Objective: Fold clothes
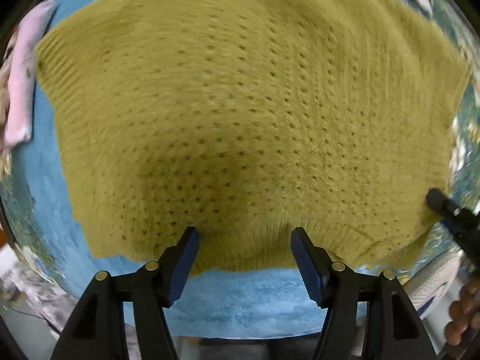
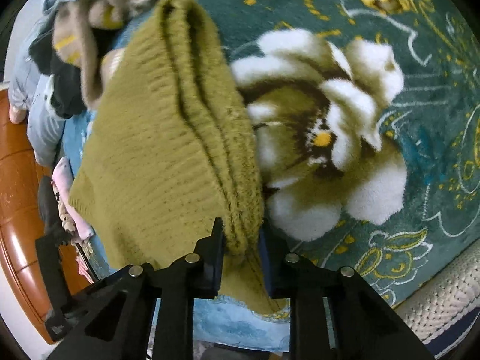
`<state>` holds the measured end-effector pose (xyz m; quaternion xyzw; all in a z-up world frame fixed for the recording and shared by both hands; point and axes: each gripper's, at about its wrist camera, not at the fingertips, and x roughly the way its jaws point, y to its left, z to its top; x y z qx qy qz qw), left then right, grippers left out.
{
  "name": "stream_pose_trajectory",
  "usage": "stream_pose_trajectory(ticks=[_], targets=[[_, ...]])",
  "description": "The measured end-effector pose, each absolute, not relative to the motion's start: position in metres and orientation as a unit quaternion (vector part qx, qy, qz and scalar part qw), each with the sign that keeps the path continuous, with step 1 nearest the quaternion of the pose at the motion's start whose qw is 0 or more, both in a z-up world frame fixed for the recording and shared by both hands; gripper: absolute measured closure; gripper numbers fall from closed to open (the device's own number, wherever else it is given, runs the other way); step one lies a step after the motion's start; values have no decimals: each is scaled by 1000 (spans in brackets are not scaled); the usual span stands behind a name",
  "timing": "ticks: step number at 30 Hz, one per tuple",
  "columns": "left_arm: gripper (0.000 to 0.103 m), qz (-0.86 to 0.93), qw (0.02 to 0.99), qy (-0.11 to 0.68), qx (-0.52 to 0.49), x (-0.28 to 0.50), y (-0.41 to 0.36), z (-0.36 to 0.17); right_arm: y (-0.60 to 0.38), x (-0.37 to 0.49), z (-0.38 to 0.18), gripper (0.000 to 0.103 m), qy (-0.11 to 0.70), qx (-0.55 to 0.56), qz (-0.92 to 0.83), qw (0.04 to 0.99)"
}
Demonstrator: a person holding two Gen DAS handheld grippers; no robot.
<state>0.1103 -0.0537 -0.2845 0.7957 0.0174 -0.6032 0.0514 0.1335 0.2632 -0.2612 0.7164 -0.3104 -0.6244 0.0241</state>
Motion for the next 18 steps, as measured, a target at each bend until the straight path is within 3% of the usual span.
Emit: stream_pose_trajectory(ticks=[9, 18], targets=[[36, -647, 93, 156, 741, 151, -147, -221, 206, 101, -189, 82, -245, 688, -683, 34], [36, -679, 90, 197, 702, 181, -260, -178, 88, 73, -129, 83, -115, 655, -739, 108]])
